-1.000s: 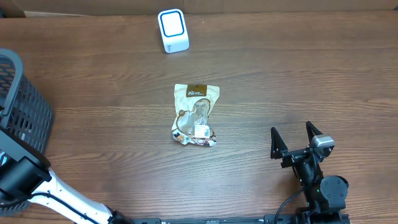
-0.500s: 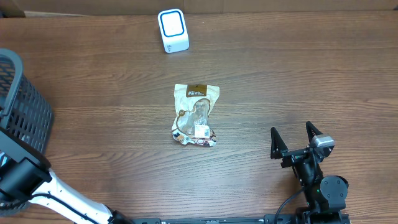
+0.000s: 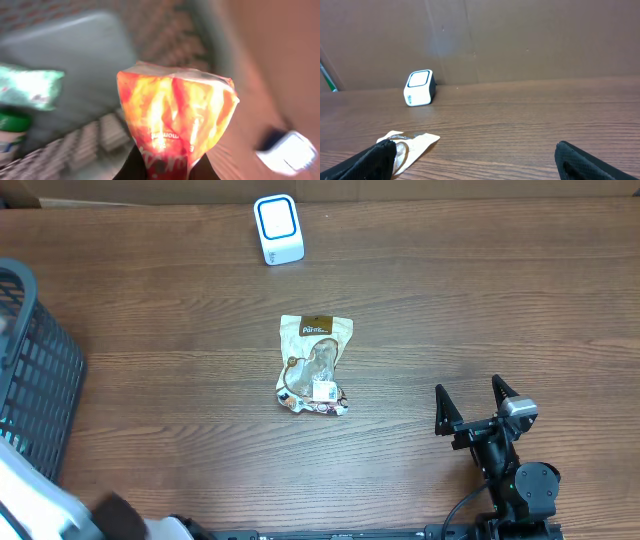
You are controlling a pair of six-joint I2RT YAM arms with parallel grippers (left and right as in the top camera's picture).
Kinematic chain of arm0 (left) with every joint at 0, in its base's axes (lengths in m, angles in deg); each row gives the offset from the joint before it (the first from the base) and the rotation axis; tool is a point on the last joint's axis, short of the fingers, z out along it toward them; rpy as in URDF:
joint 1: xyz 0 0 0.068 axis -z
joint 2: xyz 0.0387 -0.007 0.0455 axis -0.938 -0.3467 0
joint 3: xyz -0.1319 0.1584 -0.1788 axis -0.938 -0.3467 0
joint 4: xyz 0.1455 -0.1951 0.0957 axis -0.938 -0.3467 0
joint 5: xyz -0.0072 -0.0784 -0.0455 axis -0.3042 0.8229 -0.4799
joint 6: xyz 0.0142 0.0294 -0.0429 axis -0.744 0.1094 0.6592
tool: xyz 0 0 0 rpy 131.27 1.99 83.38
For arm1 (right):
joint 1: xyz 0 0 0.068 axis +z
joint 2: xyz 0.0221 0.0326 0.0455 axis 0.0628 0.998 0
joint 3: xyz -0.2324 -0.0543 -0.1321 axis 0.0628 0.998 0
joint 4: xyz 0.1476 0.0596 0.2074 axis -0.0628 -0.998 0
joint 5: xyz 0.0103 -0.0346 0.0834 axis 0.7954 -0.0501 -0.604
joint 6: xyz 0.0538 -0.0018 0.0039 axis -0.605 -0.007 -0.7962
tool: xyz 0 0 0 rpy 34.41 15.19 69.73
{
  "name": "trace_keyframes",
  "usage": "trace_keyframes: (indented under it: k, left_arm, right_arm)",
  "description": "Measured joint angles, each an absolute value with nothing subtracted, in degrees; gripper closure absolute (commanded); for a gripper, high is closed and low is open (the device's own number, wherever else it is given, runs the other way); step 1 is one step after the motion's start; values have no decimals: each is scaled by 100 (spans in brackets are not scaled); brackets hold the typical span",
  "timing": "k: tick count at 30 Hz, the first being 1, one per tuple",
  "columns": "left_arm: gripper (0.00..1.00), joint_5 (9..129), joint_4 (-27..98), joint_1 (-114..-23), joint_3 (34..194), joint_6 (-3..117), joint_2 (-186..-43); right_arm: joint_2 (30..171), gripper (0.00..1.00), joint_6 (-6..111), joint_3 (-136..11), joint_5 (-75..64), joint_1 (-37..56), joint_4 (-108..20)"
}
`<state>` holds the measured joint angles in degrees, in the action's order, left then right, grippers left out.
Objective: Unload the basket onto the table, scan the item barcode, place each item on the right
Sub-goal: 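Reach the left gripper back into the basket and grasp an orange snack packet, then place the orange packet on the table left of the bread bag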
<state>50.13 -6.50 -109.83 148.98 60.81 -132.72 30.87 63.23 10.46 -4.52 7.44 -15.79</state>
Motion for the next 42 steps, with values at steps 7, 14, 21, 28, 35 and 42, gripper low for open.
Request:
trace_keyframes:
  k: [7,14,21,28,35,42]
  left_arm:
    - [95,4952,-1131,-9093,14931,6042,-12577]
    - [95,4620,-1116,-7169,13707,6040,-12789]
    - [87,4524,748,-5845,11495,6103,-13227]
    - [79,4406,1723,-5344,10542,6283,-14105]
    - [19,4336,2058,-5346,10529,6387,-14665]
    - [22,4290,1124,-5554,11069,6407,-14569]
  right_arm:
    - [3087,0,6320,1046,-449,744,-1576]
    - [3087,0,6320,1046,-449,746,-1576]
    - [3087,0,6323,1046,-449,744,-1576]
    - [3087,0,6325,1046,-449,746,-1576]
    - [3087,0,6323,1046,-449,746,-1576]
    - [3087,0,6320,1046,-449,746,-1576]
